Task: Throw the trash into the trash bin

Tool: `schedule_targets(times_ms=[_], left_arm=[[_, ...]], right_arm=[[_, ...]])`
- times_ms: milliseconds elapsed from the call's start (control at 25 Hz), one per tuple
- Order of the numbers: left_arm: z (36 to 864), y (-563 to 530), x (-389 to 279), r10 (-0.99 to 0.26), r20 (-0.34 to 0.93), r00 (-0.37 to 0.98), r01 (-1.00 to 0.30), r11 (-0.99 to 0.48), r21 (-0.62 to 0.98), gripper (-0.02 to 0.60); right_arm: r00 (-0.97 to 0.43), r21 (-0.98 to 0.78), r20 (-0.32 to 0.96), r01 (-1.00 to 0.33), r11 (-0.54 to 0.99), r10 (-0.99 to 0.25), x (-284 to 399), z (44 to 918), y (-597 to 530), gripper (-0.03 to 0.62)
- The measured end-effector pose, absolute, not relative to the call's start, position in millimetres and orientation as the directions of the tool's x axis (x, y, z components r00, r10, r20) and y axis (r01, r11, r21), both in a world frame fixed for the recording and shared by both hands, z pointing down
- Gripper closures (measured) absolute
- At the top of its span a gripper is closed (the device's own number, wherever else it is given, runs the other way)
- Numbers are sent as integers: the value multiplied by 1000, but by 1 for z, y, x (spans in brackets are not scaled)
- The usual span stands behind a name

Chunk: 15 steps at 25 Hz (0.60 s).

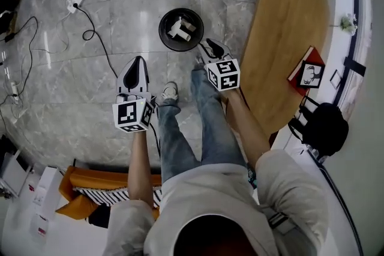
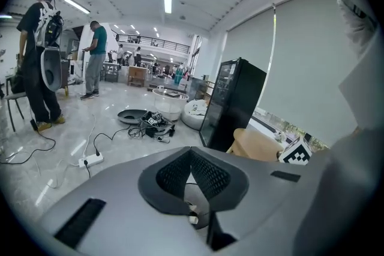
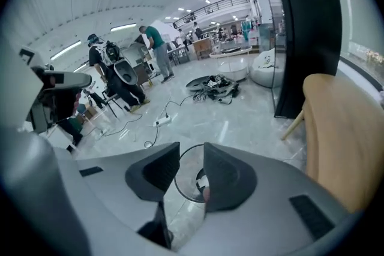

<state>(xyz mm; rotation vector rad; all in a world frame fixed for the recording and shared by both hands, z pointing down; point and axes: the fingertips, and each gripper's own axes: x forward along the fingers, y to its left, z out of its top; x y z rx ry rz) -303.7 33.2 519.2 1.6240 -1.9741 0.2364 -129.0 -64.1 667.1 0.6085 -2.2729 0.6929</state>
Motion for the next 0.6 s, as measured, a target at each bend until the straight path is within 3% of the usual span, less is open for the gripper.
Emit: schedule_targets(times_ms=[200,600], left_arm=[[492,9,-299,-866,497,-54,-960,181,213,563],[428,-34,-259,-889,450,79,-980,14,198,563]], right_arm=[[-619,-238,675,-698,675,-402,-97,609,-98,539],[-532,-192,528,-834,517,-662,-23,473,-128,562]])
